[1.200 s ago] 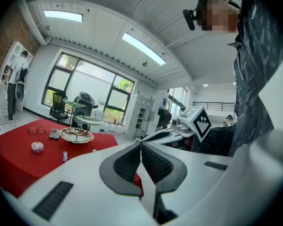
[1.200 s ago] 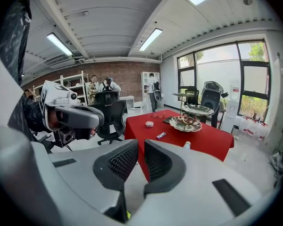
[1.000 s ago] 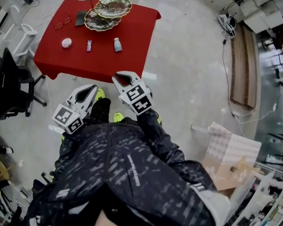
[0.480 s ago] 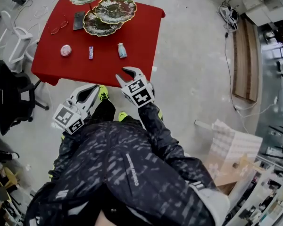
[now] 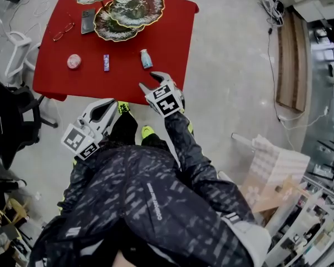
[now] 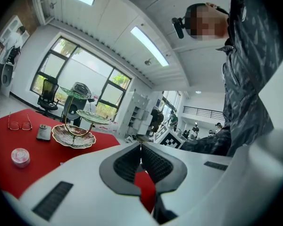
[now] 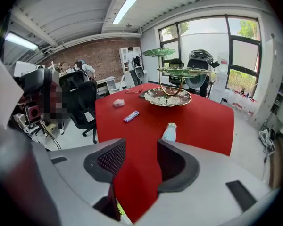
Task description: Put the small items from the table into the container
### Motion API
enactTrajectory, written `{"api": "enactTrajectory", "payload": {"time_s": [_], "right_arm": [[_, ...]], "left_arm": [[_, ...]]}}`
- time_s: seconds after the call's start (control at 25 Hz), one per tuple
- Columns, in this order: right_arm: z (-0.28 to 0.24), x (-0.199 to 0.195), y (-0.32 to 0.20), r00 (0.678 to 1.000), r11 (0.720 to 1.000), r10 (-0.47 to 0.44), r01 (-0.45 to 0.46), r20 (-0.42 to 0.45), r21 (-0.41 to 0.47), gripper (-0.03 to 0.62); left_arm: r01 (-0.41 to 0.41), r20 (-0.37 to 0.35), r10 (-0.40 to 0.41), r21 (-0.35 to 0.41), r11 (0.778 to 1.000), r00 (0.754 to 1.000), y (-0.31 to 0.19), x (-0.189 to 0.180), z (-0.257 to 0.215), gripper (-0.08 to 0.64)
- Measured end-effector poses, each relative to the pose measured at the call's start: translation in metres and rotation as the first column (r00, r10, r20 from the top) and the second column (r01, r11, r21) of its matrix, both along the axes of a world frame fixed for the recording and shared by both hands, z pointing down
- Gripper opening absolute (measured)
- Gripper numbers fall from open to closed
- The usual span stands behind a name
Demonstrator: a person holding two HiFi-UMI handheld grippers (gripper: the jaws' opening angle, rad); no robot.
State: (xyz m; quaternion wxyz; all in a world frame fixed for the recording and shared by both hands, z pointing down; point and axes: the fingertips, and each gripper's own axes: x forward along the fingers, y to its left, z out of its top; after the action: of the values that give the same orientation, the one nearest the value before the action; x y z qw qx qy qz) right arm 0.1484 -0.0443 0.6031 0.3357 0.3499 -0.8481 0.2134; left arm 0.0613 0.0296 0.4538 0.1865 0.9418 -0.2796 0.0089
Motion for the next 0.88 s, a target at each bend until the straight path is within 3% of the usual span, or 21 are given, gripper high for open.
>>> {"api": "enactTrajectory", "payload": {"time_s": [0.88], "right_arm": [[0.094,0.012,-0.057,0.991,0.985,0.106,-0.116,-0.082,-0.129,0.27]], "left_arm": [[0.013,0.033,-0.009,-0.101,0.995,0.999,-0.004,-0.032,0.037,0.012]]}}
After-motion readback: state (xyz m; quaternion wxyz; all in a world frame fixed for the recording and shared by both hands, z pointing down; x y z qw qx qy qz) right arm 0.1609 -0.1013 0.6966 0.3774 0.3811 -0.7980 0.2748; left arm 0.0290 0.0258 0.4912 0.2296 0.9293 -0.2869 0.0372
